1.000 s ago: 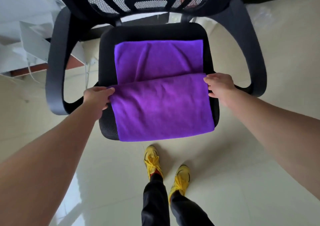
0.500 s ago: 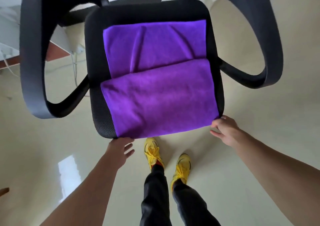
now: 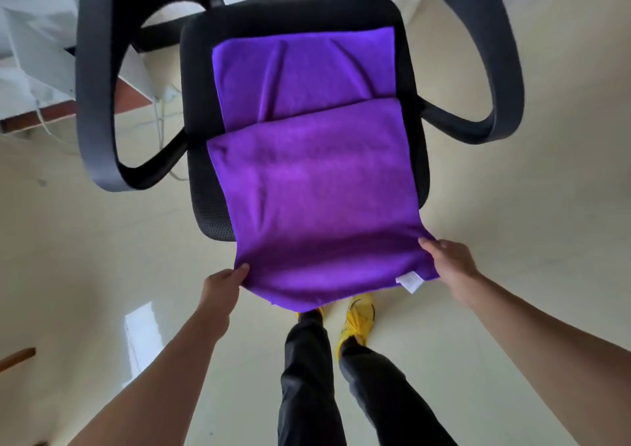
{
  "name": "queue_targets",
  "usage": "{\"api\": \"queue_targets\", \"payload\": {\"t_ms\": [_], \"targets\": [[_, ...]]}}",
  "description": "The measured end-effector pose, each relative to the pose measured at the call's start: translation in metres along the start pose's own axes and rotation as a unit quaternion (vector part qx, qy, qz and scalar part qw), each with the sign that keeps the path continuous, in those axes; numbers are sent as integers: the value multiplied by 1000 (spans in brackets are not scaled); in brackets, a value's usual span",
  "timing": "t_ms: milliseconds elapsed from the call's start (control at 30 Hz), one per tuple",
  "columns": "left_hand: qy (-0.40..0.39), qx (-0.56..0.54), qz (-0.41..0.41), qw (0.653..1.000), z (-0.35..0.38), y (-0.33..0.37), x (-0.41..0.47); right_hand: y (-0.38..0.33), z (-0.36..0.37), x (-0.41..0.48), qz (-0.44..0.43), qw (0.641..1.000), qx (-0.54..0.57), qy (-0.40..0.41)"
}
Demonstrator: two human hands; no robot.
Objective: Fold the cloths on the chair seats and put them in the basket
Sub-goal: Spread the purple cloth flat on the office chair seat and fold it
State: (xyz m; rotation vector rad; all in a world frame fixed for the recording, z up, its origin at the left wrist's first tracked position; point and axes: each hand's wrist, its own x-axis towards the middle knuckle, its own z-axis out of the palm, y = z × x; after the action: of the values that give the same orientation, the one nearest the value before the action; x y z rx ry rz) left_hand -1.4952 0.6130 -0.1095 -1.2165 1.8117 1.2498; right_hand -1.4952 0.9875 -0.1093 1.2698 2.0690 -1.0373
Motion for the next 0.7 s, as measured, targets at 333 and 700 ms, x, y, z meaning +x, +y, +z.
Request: {"api": "queue_targets", "payload": {"t_ms": [333, 700], "targets": [[-11, -137, -13, 990, 0, 9, -94, -23, -40, -70, -30, 983, 182, -24], [-122, -42, -97, 987, -32, -71, -161, 64, -56, -142, -13, 986, 165, -19]]}}
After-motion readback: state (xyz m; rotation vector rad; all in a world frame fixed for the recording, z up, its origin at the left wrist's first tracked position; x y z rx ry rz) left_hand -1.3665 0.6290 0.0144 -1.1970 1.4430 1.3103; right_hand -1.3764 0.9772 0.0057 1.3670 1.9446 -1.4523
